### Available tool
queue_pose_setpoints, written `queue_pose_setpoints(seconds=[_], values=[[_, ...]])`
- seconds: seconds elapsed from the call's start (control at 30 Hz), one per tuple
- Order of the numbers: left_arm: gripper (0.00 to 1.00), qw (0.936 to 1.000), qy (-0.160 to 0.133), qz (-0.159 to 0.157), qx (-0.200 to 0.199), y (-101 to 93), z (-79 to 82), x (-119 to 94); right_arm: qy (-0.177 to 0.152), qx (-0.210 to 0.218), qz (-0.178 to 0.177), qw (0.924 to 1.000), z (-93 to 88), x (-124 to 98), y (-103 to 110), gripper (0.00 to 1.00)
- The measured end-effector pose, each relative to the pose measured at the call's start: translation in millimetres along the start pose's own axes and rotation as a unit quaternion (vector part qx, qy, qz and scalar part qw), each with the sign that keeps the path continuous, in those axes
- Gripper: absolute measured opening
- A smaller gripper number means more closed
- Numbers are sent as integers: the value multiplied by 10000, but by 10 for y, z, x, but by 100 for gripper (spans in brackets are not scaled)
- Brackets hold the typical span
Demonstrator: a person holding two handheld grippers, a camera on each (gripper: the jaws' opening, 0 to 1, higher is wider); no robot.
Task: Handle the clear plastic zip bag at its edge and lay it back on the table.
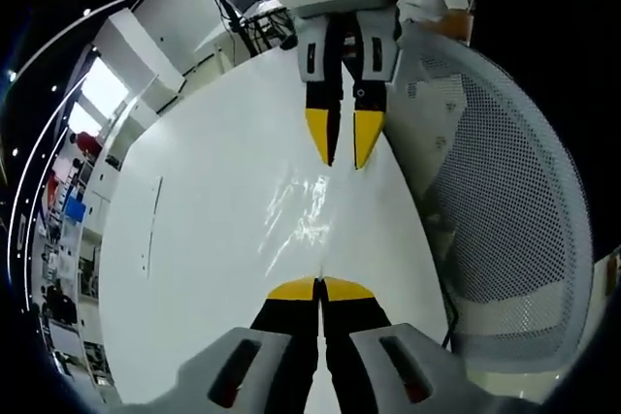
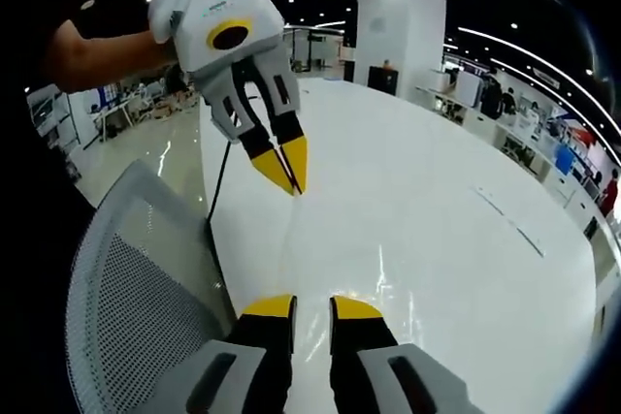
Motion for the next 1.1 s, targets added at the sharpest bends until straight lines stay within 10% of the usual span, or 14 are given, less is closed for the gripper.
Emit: queue_pose_setpoints(seconds=[1.1], values=[[13,9982,-176,325,-467,101,78,-270,35,139,48,9999,-38,93,72,0]])
Point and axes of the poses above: the point that each gripper's makers call its tool centre point, and the gripper's own axes: x roughly forward along the fingers, y roughly to its left, z roughly out of its top, the point moved 1 cm from there along -x, roughly backward along the fingers, and after that the axes turned 10 degrees about -z, right-handed, at the moved point
